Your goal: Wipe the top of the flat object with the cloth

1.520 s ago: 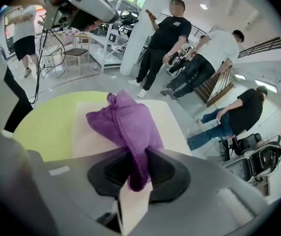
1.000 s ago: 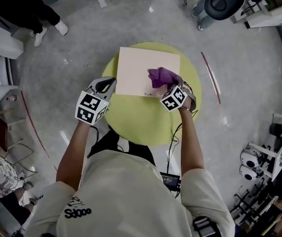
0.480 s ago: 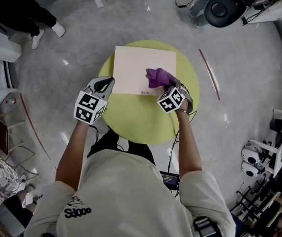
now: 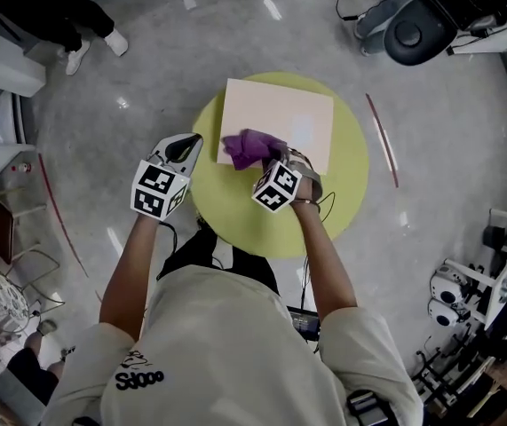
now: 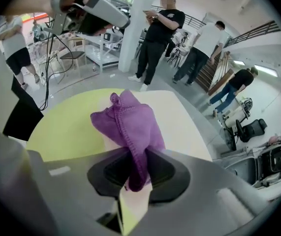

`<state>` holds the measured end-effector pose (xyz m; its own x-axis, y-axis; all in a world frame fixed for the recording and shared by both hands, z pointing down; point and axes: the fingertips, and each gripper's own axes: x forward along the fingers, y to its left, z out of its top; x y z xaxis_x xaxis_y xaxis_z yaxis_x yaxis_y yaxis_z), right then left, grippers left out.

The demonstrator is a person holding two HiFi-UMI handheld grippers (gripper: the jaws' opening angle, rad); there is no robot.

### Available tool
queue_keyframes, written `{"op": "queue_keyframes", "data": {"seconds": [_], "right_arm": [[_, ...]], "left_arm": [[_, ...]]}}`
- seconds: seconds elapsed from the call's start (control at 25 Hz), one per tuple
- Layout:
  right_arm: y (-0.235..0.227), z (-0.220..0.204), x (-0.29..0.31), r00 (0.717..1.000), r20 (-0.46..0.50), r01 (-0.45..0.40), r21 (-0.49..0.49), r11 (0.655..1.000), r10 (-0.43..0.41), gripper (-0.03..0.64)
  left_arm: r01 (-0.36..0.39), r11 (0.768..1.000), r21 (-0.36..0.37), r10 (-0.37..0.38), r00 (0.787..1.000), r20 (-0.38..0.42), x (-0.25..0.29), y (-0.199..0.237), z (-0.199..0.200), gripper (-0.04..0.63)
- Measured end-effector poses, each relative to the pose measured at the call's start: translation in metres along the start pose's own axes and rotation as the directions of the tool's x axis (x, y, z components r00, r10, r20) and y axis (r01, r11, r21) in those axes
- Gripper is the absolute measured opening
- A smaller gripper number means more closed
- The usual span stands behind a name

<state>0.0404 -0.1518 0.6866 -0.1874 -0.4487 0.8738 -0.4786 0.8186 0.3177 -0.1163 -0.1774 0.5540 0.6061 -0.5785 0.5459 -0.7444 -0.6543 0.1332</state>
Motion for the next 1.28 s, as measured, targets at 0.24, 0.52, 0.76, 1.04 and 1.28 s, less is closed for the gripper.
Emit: {"op": "queue_keyframes", "data": {"seconds": [0.24,0.52,0.76,1.04,1.28], "right_arm": [[0.039,0.056,0.006,0.999,0.043,-0.029,-0.065,0.997,0.031,0.088],[0.054,0.065,0.007,0.999,0.022,0.037,-0.061,0.997,-0.035,0.087],[0.042,0.018,-0.007,0.999,-0.017,0.043,-0.043,0.998,-0.044,0.089],[0.017,-0.049,-0.024,0.995,-0.055,0.08,-0.007,0.997,-0.08,0.087],[-0.002,-0.116,-0.042,0.991,-0.097,0.098,0.049,0.994,-0.093,0.089]], "left_arm": [[-0.022,1.0,-0.01,0.022,1.0,0.006,-0.022,0.022,-0.008,0.005],[0.008,1.0,-0.029,-0.008,1.0,-0.007,-0.028,0.032,-0.026,0.005],[0.03,0.999,-0.014,-0.03,1.0,-0.007,-0.013,0.004,-0.016,0.005],[0.038,0.999,-0.013,-0.038,0.999,-0.014,0.006,-0.035,-0.008,0.005],[0.065,0.998,0.003,-0.064,0.998,-0.014,0.026,-0.077,0.004,0.005]]}}
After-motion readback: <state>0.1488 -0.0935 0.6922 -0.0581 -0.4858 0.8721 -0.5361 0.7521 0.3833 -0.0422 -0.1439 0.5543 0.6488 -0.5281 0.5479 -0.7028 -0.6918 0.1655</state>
